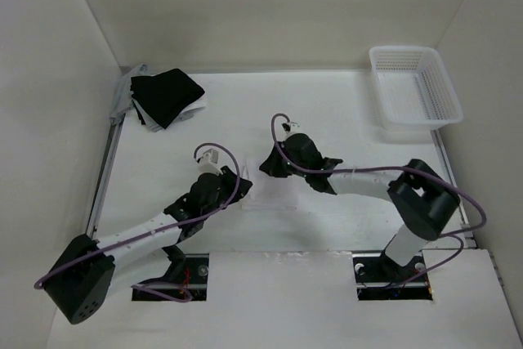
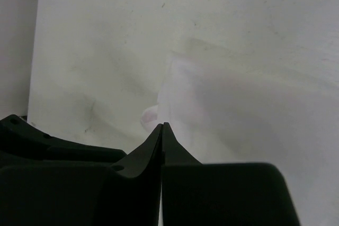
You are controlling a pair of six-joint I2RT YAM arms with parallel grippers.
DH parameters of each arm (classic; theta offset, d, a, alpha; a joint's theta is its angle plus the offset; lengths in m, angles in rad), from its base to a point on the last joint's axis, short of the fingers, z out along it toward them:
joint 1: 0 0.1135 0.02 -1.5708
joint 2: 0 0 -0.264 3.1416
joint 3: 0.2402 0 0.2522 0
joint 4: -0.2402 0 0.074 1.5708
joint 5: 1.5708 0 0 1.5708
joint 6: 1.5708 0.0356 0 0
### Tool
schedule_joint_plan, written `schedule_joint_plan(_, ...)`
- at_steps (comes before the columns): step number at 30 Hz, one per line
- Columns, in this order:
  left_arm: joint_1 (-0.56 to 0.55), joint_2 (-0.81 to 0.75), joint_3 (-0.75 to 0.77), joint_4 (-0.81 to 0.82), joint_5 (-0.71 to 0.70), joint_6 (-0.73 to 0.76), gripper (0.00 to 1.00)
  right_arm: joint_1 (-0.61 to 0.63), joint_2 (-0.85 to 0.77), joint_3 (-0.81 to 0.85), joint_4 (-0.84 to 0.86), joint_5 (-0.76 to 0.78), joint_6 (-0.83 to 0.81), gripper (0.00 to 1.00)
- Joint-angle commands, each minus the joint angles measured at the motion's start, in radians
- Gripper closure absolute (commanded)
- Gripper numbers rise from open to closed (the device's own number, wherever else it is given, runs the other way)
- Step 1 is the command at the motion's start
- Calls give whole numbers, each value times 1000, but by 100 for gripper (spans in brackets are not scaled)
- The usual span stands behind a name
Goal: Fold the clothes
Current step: Fold the tank top
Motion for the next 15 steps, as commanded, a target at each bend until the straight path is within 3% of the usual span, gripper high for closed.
schedule_joint_plan(1, -16, 88, 28, 178, -50, 24, 78, -9, 87, 15, 240, -179, 79, 99)
schedule_joint_plan(8, -16, 241, -11, 223, -33, 16, 81, -14, 253, 94, 303, -219, 122, 99)
schedule_joint_plan(15, -24, 234, -67, 168, -24, -4, 84, -46, 368, 170, 337, -215, 159, 98)
